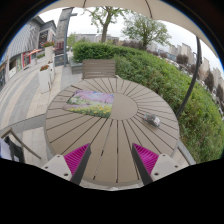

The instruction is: Arrange mouse

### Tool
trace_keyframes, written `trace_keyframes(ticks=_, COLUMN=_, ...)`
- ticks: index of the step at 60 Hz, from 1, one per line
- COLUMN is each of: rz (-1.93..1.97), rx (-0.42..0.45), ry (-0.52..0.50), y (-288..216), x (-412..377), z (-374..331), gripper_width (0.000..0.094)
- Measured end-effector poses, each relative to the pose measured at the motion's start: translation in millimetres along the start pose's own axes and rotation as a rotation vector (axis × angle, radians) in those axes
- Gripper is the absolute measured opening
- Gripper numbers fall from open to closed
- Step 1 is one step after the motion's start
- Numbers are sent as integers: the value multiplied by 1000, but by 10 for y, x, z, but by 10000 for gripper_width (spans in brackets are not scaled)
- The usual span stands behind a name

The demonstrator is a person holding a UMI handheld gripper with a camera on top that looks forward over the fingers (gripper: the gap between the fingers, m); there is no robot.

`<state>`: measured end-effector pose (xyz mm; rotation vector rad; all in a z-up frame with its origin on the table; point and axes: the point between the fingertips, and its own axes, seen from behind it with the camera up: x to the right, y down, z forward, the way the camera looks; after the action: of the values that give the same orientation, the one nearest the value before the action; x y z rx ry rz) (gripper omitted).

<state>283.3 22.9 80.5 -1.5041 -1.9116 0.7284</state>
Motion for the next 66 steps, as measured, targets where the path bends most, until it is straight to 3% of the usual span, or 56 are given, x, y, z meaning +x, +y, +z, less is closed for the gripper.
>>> trace_keyframes(ticks=24, rz=141, rx=9, ry=182, y=247, x=1522, z=262, gripper_width=851)
trace_keyframes(ticks=47, rz=190, rx=115, ry=165, y=23, x=2014, z=996, gripper_width=855)
trace_keyframes(ticks=66, rz=190, rx=112, ry=135, y=-231, x=2325, z=1906, gripper_width=855)
